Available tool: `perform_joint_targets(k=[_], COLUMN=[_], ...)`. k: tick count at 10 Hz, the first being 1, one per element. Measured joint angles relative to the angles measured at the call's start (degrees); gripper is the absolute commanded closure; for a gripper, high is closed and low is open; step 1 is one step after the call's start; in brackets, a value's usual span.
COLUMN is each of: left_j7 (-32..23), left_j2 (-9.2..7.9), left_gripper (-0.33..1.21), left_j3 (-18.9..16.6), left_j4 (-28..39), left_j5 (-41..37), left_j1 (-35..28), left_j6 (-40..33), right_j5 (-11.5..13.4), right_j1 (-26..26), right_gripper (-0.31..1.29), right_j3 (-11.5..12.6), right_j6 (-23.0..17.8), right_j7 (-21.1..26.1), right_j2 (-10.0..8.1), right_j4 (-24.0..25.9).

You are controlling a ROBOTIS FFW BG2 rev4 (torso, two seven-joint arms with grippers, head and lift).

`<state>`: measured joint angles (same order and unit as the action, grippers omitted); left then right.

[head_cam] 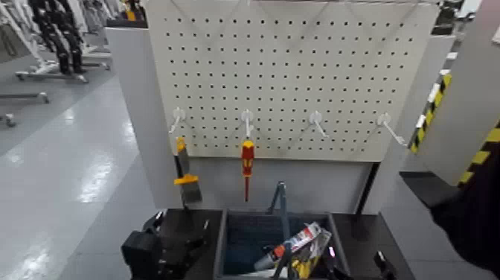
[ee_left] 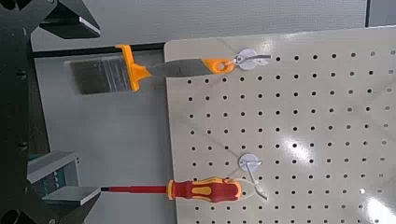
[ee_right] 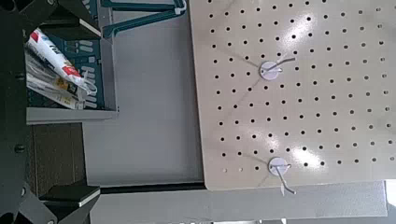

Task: Put the red screwdriver into the crate.

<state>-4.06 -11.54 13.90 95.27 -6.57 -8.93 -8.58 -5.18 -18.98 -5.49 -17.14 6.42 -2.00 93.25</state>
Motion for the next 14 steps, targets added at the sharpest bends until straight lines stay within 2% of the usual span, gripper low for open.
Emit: perform_joint_targets(k=[4, 9, 12, 14], left_j7=[0.8, 15.2, 20.7, 22.9], left_j2=[0.12, 1.59, 2.77, 2.35], left_gripper=[0.12, 0.12, 0.12, 0.12], left_j3=[0.0, -2.2, -3.4, -2.2], left_j4=[-0.2, -2.3, -4.4, -6.2], left_j5=[-0.8, -2.3, -2.4, -3.6], left_j1=[0.0, 6.1, 10.4, 13.9], left_j6=[0.3, 6.4, 8.9, 10.7], right_j5=[0.1, 0.1, 0.1, 0.0], right_j1=[0.0, 0.2, 0.3, 0.4], right_gripper=[0.13, 0.13, 0.13, 0.13], right_j3=[0.4, 0.1, 0.0, -0.2], right_j6=[-0.3, -0.4, -0.4, -0.7], right_j7=[0.0, 0.0, 0.0, 0.0], right_j2=[0.12, 0.15, 0.15, 0.14], right_j4=[0.1, -0.1, -0.1, -0.3])
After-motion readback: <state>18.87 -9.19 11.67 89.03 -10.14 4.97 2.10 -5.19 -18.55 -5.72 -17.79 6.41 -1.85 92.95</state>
